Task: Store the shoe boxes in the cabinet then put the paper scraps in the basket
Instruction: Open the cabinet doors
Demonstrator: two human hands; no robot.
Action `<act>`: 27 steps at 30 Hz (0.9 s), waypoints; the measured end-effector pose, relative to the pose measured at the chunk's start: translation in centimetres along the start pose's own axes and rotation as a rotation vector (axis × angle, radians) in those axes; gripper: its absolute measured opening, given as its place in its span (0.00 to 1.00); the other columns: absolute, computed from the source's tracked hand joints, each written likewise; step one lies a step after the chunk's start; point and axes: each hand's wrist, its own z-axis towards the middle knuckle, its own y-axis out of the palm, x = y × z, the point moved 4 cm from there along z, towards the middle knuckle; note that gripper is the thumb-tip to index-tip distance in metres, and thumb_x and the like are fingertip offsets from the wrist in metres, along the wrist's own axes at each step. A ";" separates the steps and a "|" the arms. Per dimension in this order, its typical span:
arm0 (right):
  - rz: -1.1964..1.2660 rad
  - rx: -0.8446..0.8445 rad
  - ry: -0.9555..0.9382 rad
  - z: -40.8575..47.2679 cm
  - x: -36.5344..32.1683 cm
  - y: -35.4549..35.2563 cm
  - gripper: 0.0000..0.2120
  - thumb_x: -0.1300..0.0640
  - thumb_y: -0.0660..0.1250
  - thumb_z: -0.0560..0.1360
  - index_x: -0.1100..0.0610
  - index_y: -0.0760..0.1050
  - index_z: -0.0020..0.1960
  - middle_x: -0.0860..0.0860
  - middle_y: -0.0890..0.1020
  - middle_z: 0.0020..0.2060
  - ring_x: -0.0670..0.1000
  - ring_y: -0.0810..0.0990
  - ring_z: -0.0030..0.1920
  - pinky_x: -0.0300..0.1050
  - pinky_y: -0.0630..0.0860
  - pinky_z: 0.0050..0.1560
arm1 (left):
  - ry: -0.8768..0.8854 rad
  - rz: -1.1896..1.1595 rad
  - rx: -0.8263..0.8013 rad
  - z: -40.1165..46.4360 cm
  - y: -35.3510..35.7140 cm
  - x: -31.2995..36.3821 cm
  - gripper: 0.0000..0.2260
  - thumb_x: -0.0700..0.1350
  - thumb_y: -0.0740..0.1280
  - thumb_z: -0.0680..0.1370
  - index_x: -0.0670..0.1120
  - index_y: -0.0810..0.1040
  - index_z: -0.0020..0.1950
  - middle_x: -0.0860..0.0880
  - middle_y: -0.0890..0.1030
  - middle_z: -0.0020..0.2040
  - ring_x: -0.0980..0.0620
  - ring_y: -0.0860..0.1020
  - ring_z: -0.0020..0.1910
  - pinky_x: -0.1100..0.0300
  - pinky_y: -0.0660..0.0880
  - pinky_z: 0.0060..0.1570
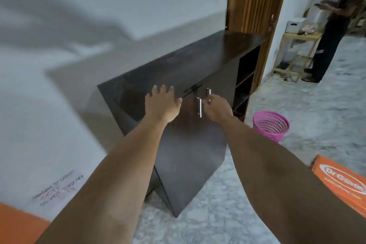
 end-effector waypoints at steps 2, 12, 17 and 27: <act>0.081 -0.045 0.109 1.6 1.4 2.5 0.26 0.38 0.56 0.80 0.57 0.78 0.62 0.61 0.83 0.57 0.65 0.81 0.59 0.54 0.77 0.55 | -0.032 -0.012 -0.046 1.9 2.0 0.0 0.29 0.63 0.51 0.82 0.50 0.61 0.81 0.44 0.63 0.80 0.38 0.59 0.80 0.37 0.62 0.73; 0.429 -0.006 0.251 3.9 2.5 7.9 0.25 0.35 0.55 0.81 0.51 0.64 0.70 0.59 0.81 0.62 0.65 0.80 0.60 0.54 0.75 0.58 | -0.032 0.054 0.028 4.0 4.7 -0.2 0.29 0.62 0.44 0.84 0.50 0.58 0.82 0.44 0.63 0.81 0.38 0.60 0.80 0.34 0.58 0.75; 0.455 -0.078 0.193 3.1 3.9 7.0 0.28 0.34 0.55 0.80 0.43 0.60 0.76 0.53 0.78 0.70 0.61 0.77 0.67 0.58 0.74 0.67 | -0.043 0.010 -0.026 4.1 4.5 -0.3 0.29 0.62 0.43 0.84 0.51 0.54 0.83 0.45 0.58 0.83 0.40 0.54 0.82 0.35 0.53 0.77; 0.457 -0.002 0.292 -6.6 8.0 2.2 0.25 0.33 0.63 0.76 0.46 0.67 0.67 0.49 0.83 0.55 0.55 0.82 0.55 0.55 0.78 0.60 | -0.103 -0.154 -0.164 1.3 2.5 1.7 0.35 0.65 0.45 0.83 0.45 0.53 0.83 0.42 0.51 0.84 0.39 0.49 0.82 0.36 0.46 0.79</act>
